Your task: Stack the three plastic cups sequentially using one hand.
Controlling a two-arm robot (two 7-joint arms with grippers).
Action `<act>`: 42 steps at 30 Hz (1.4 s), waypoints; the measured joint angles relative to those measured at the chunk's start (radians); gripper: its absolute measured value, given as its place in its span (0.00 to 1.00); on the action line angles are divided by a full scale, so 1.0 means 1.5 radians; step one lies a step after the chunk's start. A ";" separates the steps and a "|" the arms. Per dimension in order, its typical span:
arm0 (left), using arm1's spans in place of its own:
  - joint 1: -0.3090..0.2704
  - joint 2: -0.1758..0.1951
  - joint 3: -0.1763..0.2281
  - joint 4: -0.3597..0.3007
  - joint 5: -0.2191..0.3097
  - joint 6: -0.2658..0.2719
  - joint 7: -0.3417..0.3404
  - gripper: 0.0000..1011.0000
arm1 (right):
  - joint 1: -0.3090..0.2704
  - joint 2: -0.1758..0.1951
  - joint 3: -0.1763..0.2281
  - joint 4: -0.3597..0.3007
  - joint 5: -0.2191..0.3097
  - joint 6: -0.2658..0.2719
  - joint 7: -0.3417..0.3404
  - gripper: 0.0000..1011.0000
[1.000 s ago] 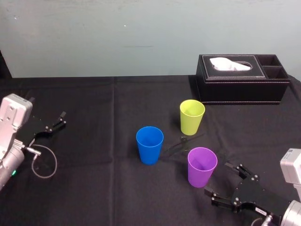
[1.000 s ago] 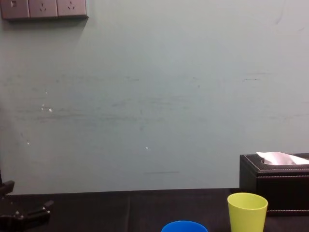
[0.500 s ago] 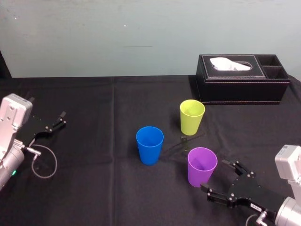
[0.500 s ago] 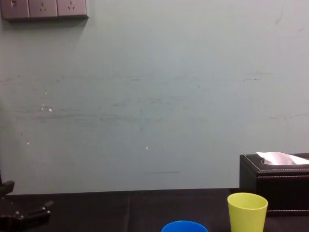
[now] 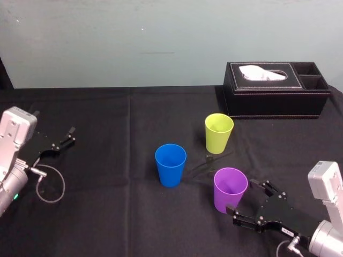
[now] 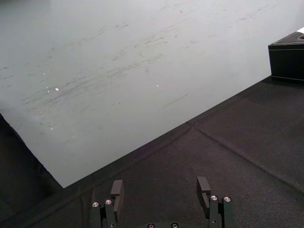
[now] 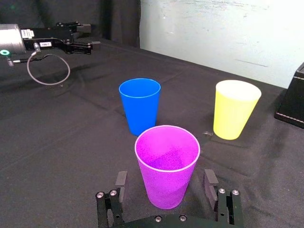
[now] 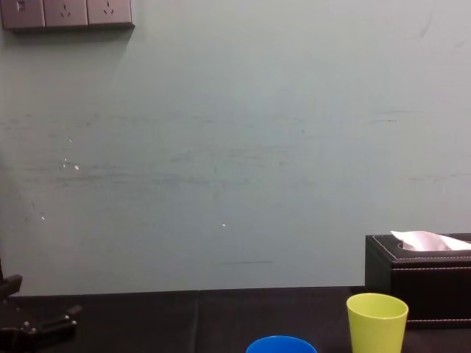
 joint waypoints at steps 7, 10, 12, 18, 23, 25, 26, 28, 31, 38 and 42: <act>0.000 0.000 0.000 0.000 0.000 0.000 0.000 1.00 | 0.010 -0.004 -0.007 0.007 -0.004 0.004 -0.001 0.99; 0.000 0.000 0.000 0.000 0.000 0.000 0.000 1.00 | 0.017 -0.006 -0.012 0.010 -0.007 0.007 -0.001 0.99; 0.000 0.000 0.000 0.000 0.000 0.000 0.000 1.00 | 0.023 -0.009 -0.016 0.012 -0.009 0.009 -0.002 0.99; 0.000 0.000 0.000 0.000 0.000 0.000 0.000 1.00 | 0.038 -0.016 -0.022 0.017 -0.013 0.017 -0.006 0.99; 0.000 0.000 0.000 0.000 0.000 0.000 0.000 1.00 | 0.051 -0.022 -0.029 0.024 -0.017 0.023 -0.009 0.99; 0.000 0.000 0.000 0.000 0.000 0.000 0.000 1.00 | 0.055 -0.025 -0.032 0.026 -0.018 0.026 -0.010 0.99; 0.000 0.000 0.000 0.000 0.000 0.000 0.000 1.00 | 0.058 -0.028 -0.034 0.029 -0.019 0.028 -0.011 0.99; 0.000 0.000 0.000 0.000 0.000 0.000 0.000 1.00 | 0.062 -0.030 -0.037 0.032 -0.020 0.029 -0.012 0.99; 0.000 0.000 0.000 0.000 0.000 0.000 0.000 1.00 | 0.069 -0.036 -0.042 0.038 -0.023 0.032 -0.014 0.99; 0.000 0.000 0.000 0.000 0.000 0.000 0.000 1.00 | 0.073 -0.039 -0.046 0.043 -0.025 0.034 -0.015 0.99; 0.000 0.000 0.000 0.000 0.000 0.000 0.000 1.00 | 0.072 -0.038 -0.045 0.043 -0.025 0.034 -0.015 0.99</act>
